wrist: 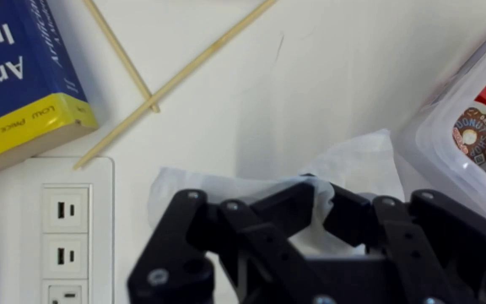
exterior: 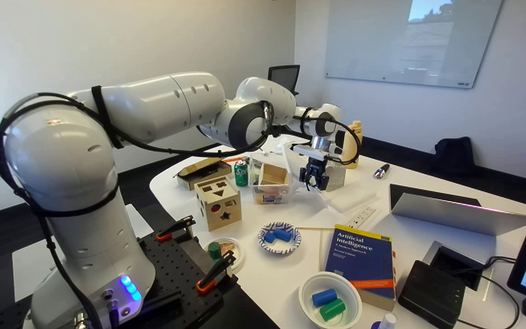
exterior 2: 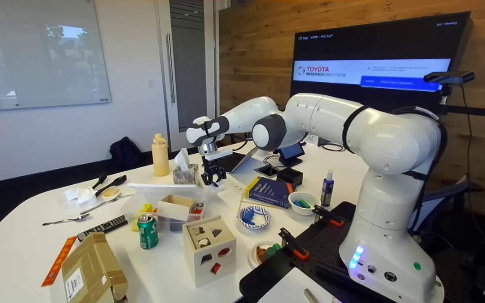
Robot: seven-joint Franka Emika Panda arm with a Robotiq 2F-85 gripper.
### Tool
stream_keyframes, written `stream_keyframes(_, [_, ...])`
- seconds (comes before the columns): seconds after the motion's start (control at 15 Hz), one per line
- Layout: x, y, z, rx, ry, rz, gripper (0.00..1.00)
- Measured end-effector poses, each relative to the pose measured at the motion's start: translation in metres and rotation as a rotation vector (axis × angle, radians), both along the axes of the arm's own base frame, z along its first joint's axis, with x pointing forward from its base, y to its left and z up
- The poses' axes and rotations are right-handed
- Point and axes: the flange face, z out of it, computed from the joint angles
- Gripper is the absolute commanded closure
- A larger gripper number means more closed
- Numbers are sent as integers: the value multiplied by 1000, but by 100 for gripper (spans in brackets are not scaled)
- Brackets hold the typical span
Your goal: Pick up a wipe and put it on the table
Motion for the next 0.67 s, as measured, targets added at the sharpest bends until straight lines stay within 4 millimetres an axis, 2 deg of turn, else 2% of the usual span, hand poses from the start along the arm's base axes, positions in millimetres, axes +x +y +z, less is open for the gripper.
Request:
stream_keyframes(0.33, [4,6,3,-8,-25,13,100])
stream_keyframes(0.67, [11,-1,3,-29,-85,18,100])
